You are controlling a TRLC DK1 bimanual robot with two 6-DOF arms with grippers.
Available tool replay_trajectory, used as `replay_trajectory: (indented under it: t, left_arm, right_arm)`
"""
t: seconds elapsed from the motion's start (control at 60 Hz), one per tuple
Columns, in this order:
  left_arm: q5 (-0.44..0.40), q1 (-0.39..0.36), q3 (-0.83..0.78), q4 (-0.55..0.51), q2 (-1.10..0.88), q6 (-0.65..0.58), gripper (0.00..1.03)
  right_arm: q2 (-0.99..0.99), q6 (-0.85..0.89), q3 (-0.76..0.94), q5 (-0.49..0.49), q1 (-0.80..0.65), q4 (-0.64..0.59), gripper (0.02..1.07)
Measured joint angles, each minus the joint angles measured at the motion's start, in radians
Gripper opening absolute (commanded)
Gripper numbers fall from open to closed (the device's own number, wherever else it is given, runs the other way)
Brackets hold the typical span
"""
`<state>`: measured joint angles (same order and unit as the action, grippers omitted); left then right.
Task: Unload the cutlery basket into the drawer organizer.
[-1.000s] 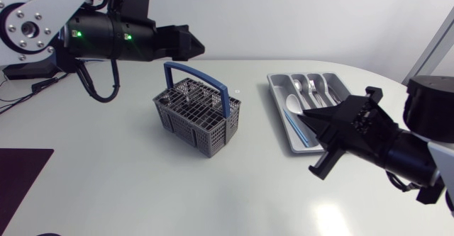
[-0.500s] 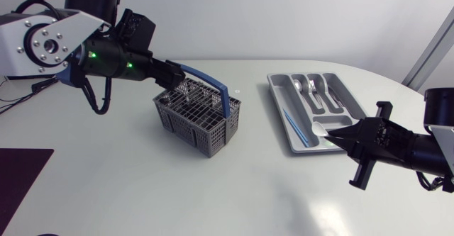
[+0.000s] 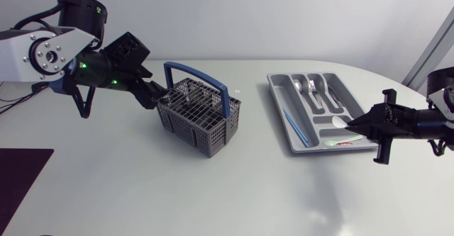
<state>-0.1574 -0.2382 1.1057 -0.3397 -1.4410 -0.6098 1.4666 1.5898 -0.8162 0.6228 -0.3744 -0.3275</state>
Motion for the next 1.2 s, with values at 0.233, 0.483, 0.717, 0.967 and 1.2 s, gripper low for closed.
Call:
replay_trajectory:
  t: [0.233, 0.483, 0.717, 0.967, 1.2]
  left_arm:
    - [-0.008, 0.003, 0.000, -0.016, -0.054, -0.132, 0.81]
    - [-0.015, 0.017, 0.032, -0.063, -0.132, -0.231, 0.81]
    - [-0.018, 0.028, 0.069, -0.035, -0.183, -0.277, 0.81]
    - [-0.018, 0.062, 0.101, -0.006, -0.203, -0.308, 0.81]
    - [-0.013, 0.093, 0.126, 0.006, -0.209, -0.342, 0.80]
  right_arm:
    - [0.201, 0.104, -0.190, -0.076, -0.021, -0.095, 0.12]
    - [0.312, 0.169, -0.217, -0.179, -0.002, -0.102, 0.24]
    - [0.353, 0.170, -0.217, -0.214, 0.007, -0.057, 0.61]
    - [0.332, 0.169, -0.203, -0.225, 0.007, -0.039, 0.72]
    - [0.188, 0.164, -0.129, -0.207, 0.010, -0.037, 0.75]
